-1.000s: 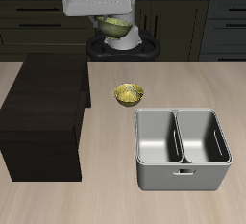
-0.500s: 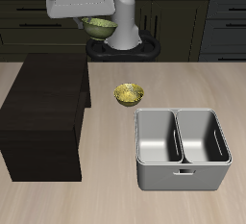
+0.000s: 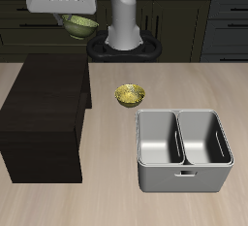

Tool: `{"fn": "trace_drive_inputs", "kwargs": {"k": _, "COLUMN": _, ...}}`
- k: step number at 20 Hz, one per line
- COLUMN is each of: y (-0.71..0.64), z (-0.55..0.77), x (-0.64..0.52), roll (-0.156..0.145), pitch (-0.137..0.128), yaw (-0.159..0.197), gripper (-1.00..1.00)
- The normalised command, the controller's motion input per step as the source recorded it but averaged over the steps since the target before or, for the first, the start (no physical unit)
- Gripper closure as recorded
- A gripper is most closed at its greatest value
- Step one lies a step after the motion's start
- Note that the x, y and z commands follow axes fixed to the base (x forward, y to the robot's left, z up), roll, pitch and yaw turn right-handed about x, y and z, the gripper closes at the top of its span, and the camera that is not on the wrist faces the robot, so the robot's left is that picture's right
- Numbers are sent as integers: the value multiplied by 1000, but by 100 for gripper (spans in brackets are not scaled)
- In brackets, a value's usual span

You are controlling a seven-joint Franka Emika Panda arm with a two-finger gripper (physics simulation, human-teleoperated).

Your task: Place the green bowl on top of the shelf

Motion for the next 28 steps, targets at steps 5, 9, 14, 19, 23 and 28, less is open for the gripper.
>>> {"fn": "trace_drive_inputs", "kwargs": {"k": 5, "y": -436, "z": -50, "x": -13, "roll": -40, "pitch": 15, "yaw": -7, "gripper": 100}}
{"fn": "trace_drive_inputs", "kwargs": {"k": 9, "y": -259, "z": -3, "x": 127, "roll": -37, "pitch": 9, "yaw": -16, "gripper": 100}}
{"fn": "trace_drive_inputs", "kwargs": {"k": 14, "y": -200, "z": 80, "x": 188, "roll": -34, "pitch": 1, "yaw": -17, "gripper": 100}}
{"fn": "trace_drive_inputs", "kwargs": {"k": 19, "y": -57, "z": 73, "x": 213, "roll": 33, "pitch": 5, "yaw": 22, "gripper": 100}}
{"fn": "trace_drive_inputs", "kwargs": {"k": 23, "y": -20, "z": 29, "x": 187, "roll": 33, "pitch": 11, "yaw": 6, "gripper": 100}}
{"fn": "trace_drive_inputs", "kwargs": {"k": 28, "y": -248, "z": -48, "x": 389, "roll": -51, "pitch": 15, "yaw": 34, "gripper": 100}}
